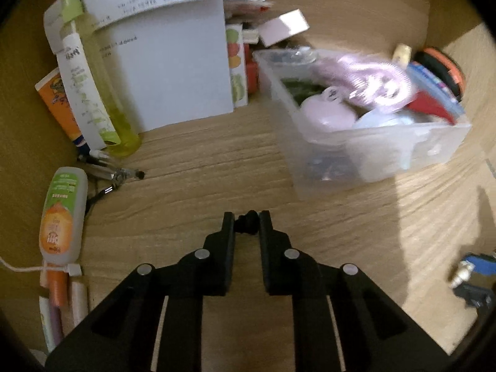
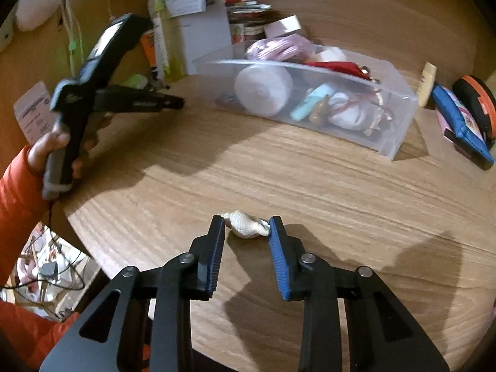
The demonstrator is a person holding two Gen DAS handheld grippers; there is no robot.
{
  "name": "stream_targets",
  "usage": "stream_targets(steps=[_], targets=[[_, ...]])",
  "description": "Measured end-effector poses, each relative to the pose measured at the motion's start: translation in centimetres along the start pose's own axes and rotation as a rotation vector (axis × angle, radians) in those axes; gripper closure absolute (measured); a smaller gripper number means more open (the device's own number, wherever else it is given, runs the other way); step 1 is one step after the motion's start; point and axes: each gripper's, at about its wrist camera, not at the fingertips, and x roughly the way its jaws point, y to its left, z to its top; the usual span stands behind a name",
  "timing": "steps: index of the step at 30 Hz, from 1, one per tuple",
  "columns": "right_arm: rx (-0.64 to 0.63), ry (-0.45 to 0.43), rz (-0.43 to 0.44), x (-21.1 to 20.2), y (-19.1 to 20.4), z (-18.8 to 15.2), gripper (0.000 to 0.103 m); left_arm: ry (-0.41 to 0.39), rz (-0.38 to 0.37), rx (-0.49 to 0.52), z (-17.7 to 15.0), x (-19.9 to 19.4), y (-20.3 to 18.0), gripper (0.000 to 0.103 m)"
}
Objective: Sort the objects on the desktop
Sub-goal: 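Carry the black charm and the seashell over the clear box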
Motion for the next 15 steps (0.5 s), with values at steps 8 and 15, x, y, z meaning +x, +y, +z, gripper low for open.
stream_targets(steps=[8,15], targets=[[0.036,-0.052,-0.007,-1.2,-2.5,2.5,0.076,-0.097,-0.016,-0.003,0.3,-5.1,-1.5,0.089],[0.047,-0.137,-0.019,-3.2,-4.9,5.4,0.076,-0.162,0.001,0.005,1.3,-7.7,-3.9,0.089]])
